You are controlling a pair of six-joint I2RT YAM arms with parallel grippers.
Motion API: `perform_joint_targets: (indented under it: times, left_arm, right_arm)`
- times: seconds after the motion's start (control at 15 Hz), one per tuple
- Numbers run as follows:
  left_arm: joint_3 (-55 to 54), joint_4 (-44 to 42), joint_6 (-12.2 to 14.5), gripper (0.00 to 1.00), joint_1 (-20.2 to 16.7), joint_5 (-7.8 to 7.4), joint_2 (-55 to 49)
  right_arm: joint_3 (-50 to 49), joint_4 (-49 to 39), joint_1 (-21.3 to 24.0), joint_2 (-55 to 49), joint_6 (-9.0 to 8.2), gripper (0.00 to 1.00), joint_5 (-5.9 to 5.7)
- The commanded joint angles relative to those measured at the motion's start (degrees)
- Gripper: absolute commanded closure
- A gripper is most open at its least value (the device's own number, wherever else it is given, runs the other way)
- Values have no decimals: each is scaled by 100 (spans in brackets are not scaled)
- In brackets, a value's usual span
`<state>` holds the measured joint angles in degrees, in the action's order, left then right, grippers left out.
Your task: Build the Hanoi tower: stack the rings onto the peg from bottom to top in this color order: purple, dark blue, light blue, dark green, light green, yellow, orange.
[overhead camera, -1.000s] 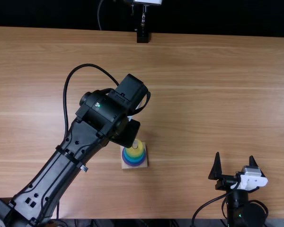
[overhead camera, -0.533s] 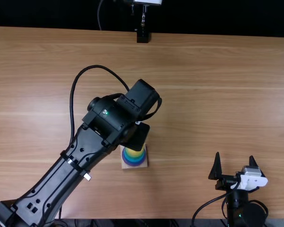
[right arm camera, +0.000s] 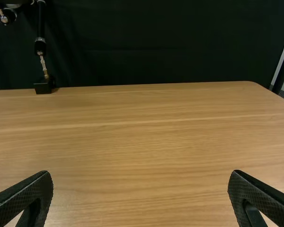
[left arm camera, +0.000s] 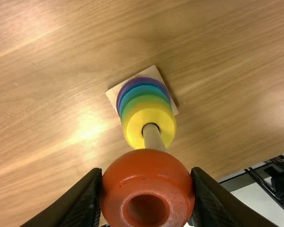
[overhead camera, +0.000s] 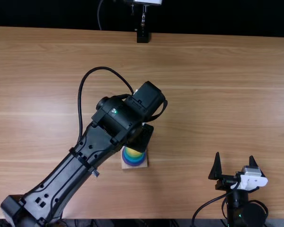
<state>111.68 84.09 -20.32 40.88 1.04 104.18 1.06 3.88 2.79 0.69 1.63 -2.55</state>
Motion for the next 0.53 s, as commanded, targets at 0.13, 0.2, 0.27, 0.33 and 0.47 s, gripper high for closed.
perform_joint_targets:
  times: [0.13, 0.2, 0.27, 0.33, 0.47]
  left_arm:
    - [-6, -4, -88, 100, 130, -19, 155]
    - [-85, -4, -88, 100, 148, -19, 164]
    - [-120, -4, -88, 100, 148, -19, 164]
    - [-181, -4, -88, 100, 148, -19, 164]
    - [-305, -4, -88, 100, 148, -19, 164]
  right_arm:
    - [-62, 135, 55, -69, -5, 0, 2]
    - [-62, 135, 55, -69, -5, 0, 2]
    - [-62, 135, 55, -69, -5, 0, 2]
    - [-62, 135, 55, -69, -5, 0, 2]
    - [-62, 135, 55, -69, -5, 0, 2]
